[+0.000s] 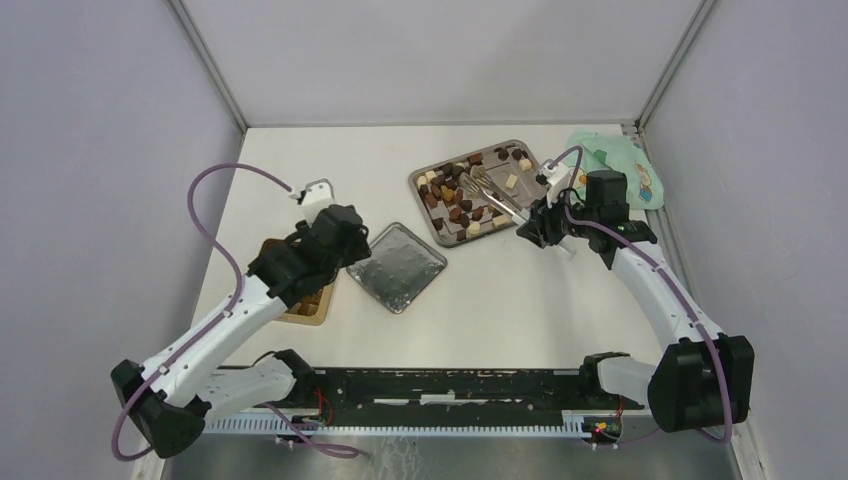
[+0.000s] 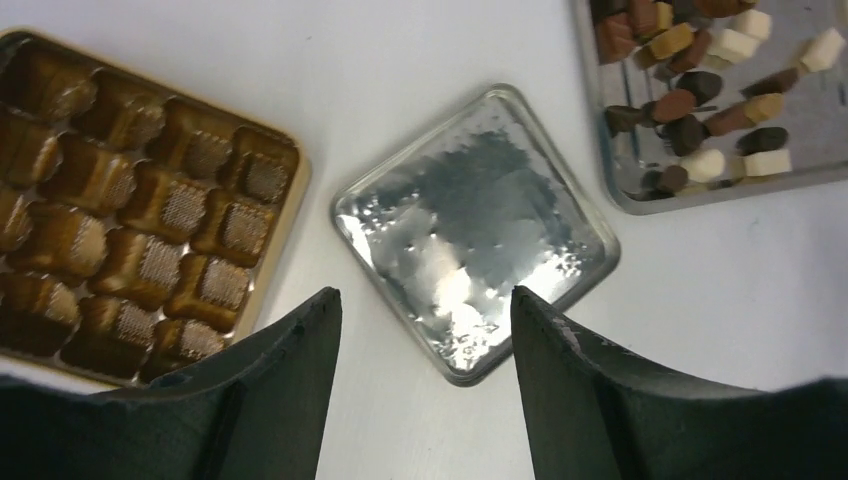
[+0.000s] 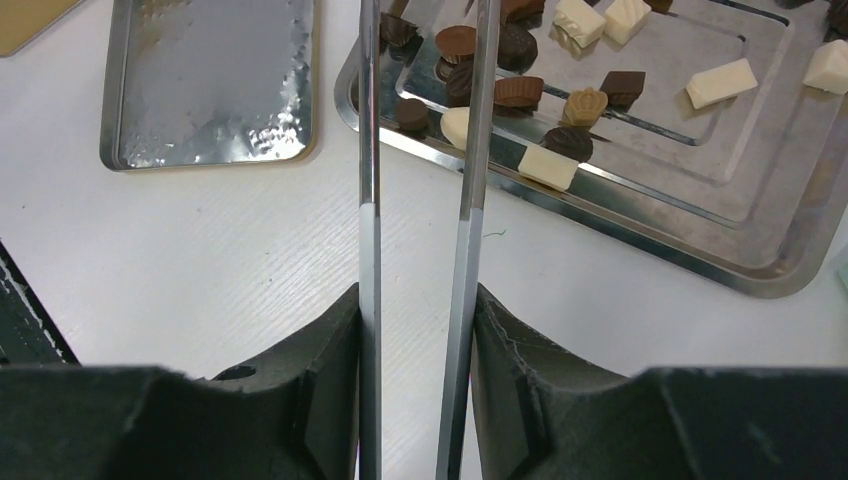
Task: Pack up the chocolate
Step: Move the packing box to the center of the board.
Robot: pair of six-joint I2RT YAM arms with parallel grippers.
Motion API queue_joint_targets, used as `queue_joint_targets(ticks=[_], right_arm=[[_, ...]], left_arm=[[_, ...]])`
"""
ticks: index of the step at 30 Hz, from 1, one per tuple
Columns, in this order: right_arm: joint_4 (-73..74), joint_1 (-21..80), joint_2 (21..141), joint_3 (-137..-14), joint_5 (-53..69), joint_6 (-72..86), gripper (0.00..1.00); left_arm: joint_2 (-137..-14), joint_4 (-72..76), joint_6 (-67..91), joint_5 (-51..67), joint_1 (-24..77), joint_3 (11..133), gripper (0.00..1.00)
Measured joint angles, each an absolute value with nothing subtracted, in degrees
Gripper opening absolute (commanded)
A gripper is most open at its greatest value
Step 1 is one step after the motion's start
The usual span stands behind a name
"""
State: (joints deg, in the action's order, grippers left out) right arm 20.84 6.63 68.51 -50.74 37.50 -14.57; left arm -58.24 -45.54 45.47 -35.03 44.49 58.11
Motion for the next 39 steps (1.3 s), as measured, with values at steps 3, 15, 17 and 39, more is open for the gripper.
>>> queue_joint_targets(ticks=[3,15,17,39], right_arm=[[20.2,6.6,68.5,-50.3,38.2,-14.3,0.43],[19.4,6.6,69.4,-49.6,40.6,-13.4,0.44],[19.4,6.6,69.4,-49.6,40.8,-13.3,0.44],[19.4,6.6,69.4,-49.6,40.9,-13.3,0.44]], left_arm=[[-57.3,-48.4,43.3,-30.9,37.5,58.0,0.64],[-74.5,-50.5,29.0,-20.8,22.2,57.7,0.45],[-74.9,-50.2,27.6,-19.6,19.6,57.7,0.44],[-86.5,-47.9,22.9,-9.1,13.1,57.0,0.29]])
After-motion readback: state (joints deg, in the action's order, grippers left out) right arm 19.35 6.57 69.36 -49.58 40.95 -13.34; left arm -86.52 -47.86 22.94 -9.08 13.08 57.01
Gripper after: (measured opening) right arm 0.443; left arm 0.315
